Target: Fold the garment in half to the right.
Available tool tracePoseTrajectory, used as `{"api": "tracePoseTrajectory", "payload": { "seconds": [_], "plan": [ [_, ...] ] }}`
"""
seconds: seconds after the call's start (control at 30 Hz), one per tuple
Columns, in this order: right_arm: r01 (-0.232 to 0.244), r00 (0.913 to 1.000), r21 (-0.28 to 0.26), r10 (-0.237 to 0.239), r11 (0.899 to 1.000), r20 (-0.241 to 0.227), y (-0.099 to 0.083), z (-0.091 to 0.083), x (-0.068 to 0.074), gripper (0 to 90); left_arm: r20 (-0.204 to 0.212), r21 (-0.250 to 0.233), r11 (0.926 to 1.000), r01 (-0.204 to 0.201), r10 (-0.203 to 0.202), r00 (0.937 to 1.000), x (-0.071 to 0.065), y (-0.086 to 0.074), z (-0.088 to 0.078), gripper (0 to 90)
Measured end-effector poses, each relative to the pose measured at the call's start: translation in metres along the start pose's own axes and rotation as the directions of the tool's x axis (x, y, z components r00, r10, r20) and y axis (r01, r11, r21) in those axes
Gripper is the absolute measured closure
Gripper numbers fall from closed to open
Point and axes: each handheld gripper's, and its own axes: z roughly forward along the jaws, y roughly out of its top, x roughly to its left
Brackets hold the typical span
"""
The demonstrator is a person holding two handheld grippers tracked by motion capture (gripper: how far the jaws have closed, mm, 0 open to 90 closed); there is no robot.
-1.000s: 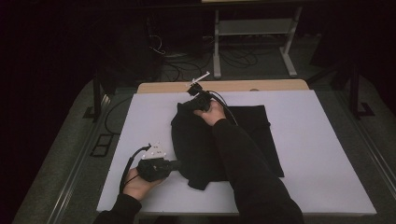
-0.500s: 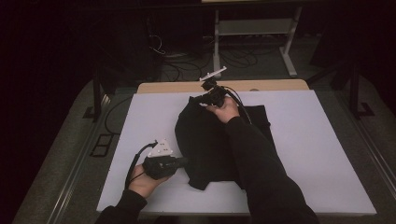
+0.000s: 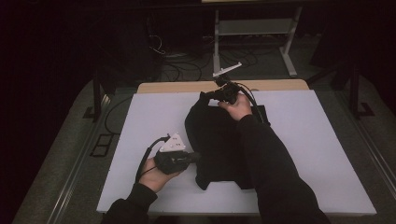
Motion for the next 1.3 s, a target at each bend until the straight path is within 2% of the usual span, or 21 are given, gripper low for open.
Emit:
{"api": "tracePoseTrajectory", "payload": {
  "seconds": [0.73,1.3],
  "plan": [
    [-0.025,0.9985,-0.022,0.026,0.999,0.048,-0.008,-0.037,-0.024,88.6,0.061,0.0,0.9973,-0.073,0.073,0.9954,-0.014,0.043,0.036,84.1],
    [-0.04,0.9962,-0.037,0.043,0.999,0.076,-0.016,-0.061,-0.04,88.7,0.097,-0.008,0.9954,-0.095,0.096,0.9906,-0.022,0.066,0.06,84.0]
  ]
}}
